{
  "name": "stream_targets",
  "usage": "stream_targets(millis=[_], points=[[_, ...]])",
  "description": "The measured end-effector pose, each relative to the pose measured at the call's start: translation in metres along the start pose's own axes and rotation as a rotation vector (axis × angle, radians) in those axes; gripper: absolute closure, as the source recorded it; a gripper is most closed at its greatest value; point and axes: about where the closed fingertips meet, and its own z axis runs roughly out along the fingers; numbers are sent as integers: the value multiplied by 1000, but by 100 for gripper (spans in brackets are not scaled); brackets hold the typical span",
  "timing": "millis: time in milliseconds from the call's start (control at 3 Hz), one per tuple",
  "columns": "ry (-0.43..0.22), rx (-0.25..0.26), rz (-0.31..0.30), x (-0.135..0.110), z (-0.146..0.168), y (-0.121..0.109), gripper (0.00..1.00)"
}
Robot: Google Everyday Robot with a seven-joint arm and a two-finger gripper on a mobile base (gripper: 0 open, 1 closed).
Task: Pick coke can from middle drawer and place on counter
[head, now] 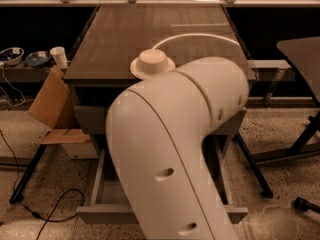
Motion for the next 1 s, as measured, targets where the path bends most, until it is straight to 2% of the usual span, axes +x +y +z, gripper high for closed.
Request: stream_targets(millis=[333,667,1000], points=[[-135,26,34,-15,-81,-17,100],[-212,44,38,-20,-133,-27,100],[-262,31,-4,-25,-177,-30,100]])
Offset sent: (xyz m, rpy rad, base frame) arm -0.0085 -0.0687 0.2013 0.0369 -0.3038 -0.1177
